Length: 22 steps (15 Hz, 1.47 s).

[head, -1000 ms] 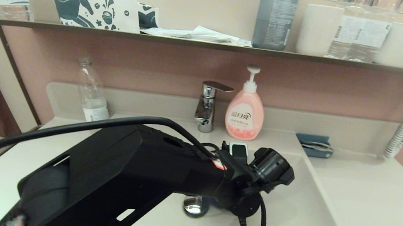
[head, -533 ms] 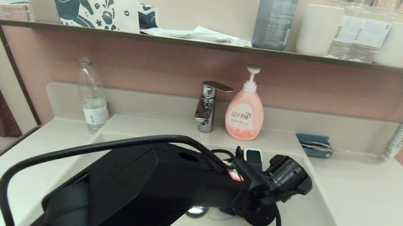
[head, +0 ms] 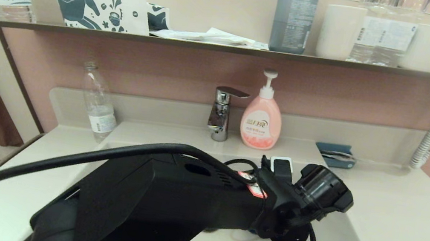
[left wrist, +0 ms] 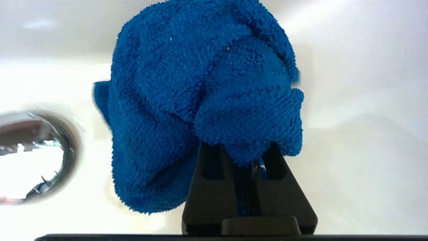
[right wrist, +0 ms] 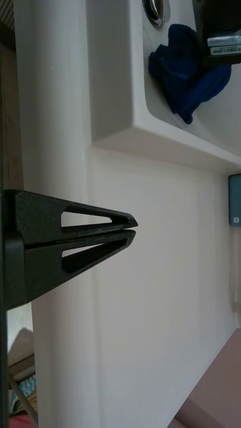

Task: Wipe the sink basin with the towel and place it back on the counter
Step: Wipe the sink

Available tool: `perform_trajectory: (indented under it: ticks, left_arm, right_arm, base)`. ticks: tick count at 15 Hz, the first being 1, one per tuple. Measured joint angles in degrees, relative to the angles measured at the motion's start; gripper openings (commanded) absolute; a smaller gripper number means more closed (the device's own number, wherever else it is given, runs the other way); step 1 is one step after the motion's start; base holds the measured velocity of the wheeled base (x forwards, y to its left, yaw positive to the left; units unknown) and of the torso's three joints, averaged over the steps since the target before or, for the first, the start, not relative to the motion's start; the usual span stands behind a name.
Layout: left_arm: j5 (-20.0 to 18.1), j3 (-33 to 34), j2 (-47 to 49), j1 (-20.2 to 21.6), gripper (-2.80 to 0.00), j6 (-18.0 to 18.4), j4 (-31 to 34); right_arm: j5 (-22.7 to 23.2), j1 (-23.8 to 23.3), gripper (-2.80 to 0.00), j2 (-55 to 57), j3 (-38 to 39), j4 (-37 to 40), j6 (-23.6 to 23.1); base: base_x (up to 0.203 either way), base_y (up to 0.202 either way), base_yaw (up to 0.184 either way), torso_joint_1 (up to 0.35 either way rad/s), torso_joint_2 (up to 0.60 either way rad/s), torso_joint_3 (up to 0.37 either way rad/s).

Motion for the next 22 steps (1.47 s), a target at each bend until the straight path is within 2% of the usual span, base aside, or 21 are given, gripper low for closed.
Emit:
perform_trajectory:
  ticks: [2,6,10,13,19,22]
  left_arm:
    - [-0.4,0.0,-1.3,-1.8,-2.80,-0.9,2.3]
    - [-0.8,0.2,-2.3,-4.9,-2.80,-6.2,9.4]
    - [-4.4,0.2,-2.9,-5.6,-2.80,-9.6,19.0]
    - [-4.4,1.7,-3.0,-5.3,-2.80,-10.0,24.2]
    - [-4.4,10.2,-3.8,-1.3,-2.80,-9.7,24.1]
    - [-4.4,14.4,-5.4,1.5,-2.80,-7.4,23.9]
  right_arm:
    - [0.0,0.0,-2.80,0.0,0.0,0.0,0.0]
    - [0.0,0.0,-2.80,0.0,0.0,0.0,0.0]
    - [0.0,0.0,-2.80,0.0,0.0,0.0,0.0]
    - [0.0,0.0,-2.80,0.0,0.0,0.0,0.0]
    - [0.0,0.0,-2.80,0.0,0.0,0.0,0.0]
    - [0.0,0.0,-2.80,0.0,0.0,0.0,0.0]
  base:
    - [0.000,0.000,0.000,0.000,0.00,0.000]
    - [0.000,0.000,0.000,0.000,0.00,0.000]
    - [0.000,0.000,0.000,0.000,0.00,0.000]
    - [0.000,0.000,0.000,0.000,0.00,0.000]
    - [0.000,0.000,0.000,0.000,0.00,0.000]
    - [0.000,0.000,0.000,0.000,0.00,0.000]
